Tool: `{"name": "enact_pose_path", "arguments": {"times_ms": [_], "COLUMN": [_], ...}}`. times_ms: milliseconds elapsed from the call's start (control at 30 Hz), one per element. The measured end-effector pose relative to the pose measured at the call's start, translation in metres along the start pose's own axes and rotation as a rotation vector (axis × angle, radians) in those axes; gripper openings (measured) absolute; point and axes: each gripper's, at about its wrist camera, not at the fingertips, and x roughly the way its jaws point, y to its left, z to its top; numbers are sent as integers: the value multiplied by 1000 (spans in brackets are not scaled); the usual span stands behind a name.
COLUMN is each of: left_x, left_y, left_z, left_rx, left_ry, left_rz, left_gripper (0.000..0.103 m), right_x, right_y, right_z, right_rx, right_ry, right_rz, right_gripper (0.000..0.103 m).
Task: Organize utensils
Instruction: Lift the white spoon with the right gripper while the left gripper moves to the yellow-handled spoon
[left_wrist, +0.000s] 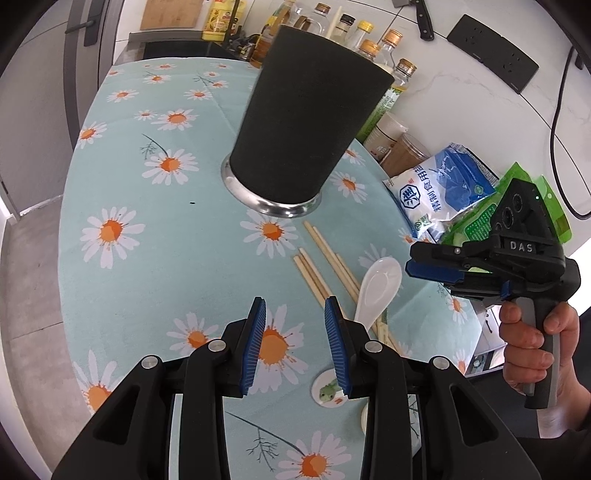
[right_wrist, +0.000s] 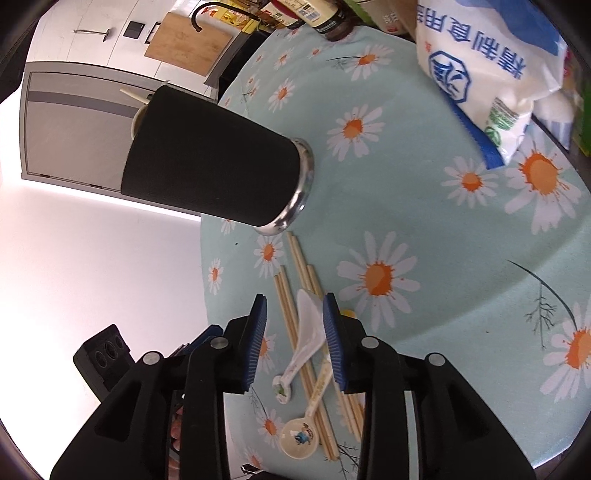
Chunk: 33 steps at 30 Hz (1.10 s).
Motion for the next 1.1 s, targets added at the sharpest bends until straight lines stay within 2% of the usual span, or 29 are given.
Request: {"name": "enact_pose_path", "arguments": {"times_ms": [67, 600, 700, 767, 800, 1100], "left_x": [1, -2, -4, -5, -6, -8], "left_y": [-2, -3, -2, -1, 0, 6], "left_z": [0, -8, -8, -8, -9, -11], "left_rx": [4, 1, -7, -10, -14, -36], "left_ry": [2, 13, 8, 5, 3, -1], "left_rz": [-4, 7, 8, 9, 10, 13], "left_gripper": [36, 36, 36, 36, 36, 36], "right_x": [1, 31, 38, 43, 44, 40], "right_y": [-4, 4, 5, 7, 8, 21], "right_z": [-2, -5, -5, -5, -4, -2], "right_rx": [-1, -79, -98, -114, -120, -166], "right_ry": [3, 34, 37, 45, 46, 34], "right_rz": [-21, -105, -140, -150, -157, -146], "right_gripper": [35, 34, 24, 11, 9, 8]}}
